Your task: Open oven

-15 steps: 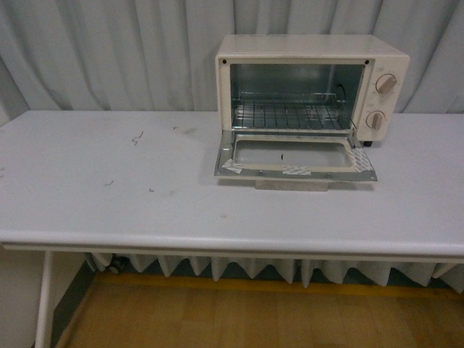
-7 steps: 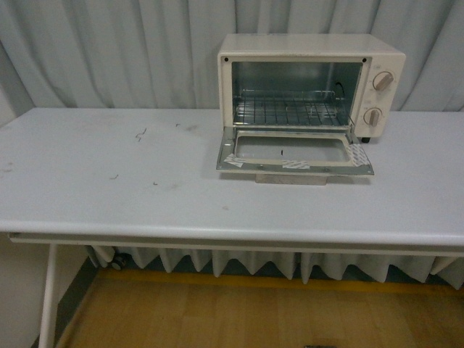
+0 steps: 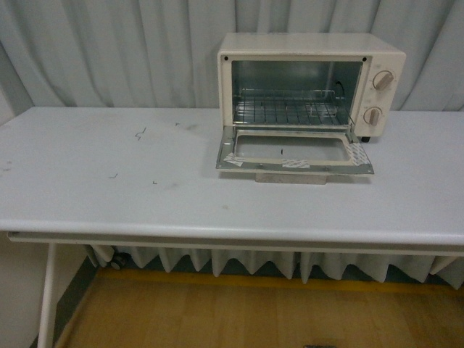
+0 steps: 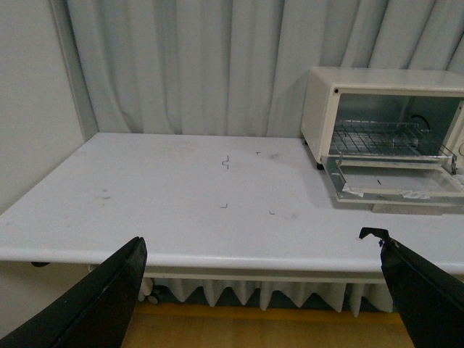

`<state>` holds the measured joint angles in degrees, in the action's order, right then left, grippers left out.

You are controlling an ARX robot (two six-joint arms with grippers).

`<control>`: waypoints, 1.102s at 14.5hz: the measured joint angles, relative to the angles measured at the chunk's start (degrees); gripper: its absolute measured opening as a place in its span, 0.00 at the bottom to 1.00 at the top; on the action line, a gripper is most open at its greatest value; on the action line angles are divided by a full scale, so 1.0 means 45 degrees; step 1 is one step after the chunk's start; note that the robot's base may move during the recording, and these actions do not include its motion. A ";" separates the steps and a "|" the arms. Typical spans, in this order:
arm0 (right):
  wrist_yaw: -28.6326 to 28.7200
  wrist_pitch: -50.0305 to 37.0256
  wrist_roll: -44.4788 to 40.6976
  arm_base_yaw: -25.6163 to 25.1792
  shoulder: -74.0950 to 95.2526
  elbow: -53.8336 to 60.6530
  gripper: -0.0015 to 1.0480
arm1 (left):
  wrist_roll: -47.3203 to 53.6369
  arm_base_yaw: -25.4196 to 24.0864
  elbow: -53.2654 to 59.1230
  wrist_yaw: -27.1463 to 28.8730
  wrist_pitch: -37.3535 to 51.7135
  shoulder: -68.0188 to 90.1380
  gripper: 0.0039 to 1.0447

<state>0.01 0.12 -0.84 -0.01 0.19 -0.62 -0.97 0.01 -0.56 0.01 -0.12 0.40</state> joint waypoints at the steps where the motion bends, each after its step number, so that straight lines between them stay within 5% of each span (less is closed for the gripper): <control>1: 0.0000 -0.0015 0.0000 0.0000 0.0000 0.0000 0.94 | 0.0000 0.0000 0.0000 0.0005 0.0024 0.0000 0.94; 16: 0.0010 0.0019 0.0000 0.0000 0.0000 0.0000 0.94 | 0.0005 0.0000 0.0000 0.0000 -0.0019 0.0000 0.94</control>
<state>0.05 0.21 -0.84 -0.01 0.19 -0.62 -0.95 0.01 -0.56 0.01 -0.21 0.40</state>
